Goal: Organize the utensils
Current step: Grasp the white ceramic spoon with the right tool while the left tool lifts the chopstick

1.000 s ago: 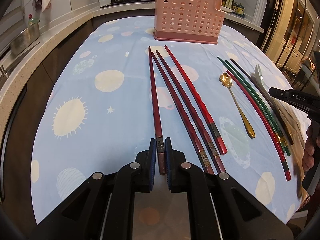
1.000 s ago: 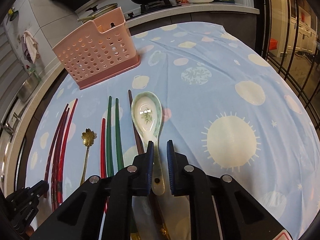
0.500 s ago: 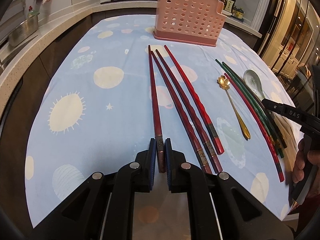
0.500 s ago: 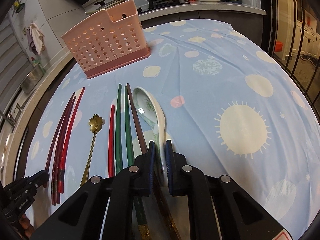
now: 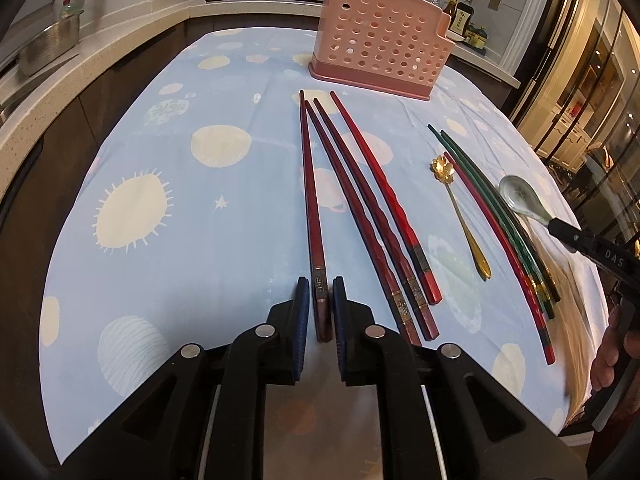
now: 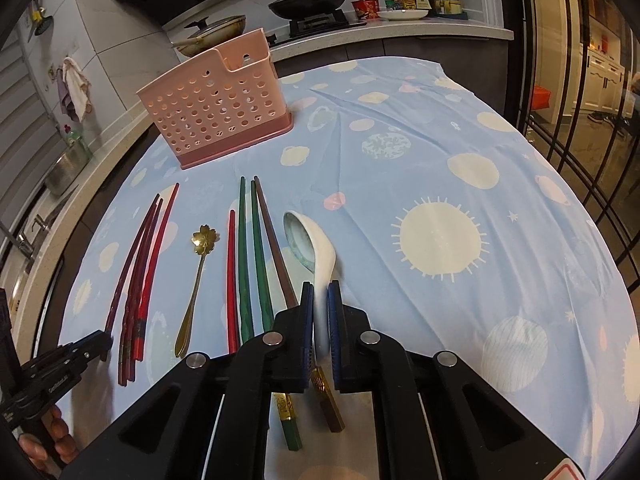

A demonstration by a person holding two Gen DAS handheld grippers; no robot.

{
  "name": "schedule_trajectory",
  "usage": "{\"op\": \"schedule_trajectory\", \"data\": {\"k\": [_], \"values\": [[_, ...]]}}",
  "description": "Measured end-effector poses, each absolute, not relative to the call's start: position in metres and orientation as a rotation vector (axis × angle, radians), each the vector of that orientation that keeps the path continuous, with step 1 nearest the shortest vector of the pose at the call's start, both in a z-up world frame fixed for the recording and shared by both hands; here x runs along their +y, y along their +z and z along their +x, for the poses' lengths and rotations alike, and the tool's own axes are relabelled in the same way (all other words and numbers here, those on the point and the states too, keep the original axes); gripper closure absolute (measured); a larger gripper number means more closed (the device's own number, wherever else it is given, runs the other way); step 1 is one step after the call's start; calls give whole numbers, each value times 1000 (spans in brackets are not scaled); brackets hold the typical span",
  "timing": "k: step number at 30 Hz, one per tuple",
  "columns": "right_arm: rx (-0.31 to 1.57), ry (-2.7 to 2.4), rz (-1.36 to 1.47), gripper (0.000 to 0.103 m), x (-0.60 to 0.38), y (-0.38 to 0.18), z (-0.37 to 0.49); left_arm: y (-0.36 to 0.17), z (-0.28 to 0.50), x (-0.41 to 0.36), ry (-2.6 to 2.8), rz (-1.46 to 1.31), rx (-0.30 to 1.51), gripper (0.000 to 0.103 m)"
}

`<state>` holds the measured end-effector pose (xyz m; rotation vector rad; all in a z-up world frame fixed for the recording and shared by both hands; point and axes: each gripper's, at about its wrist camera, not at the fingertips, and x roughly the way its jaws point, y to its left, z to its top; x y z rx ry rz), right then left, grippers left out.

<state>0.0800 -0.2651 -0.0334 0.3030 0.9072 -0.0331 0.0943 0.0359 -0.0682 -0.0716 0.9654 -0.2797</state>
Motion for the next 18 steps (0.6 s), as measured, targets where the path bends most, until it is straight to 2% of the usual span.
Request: {"op": "schedule_trajectory", "data": {"k": [3, 5, 11, 18], "values": [[906, -30, 302, 96, -264, -32, 75, -69, 93, 33, -277, -53, 955, 88], [900, -28, 299, 96, -263, -30, 72, -68, 92, 32, -282, -49, 957, 95], [859, -24, 292, 96, -262, -13, 60, -54, 79, 38, -283, -45, 925, 96], [794, -15, 275, 97, -263, 13, 57, -7, 71, 51, -280, -49, 808, 96]]}}
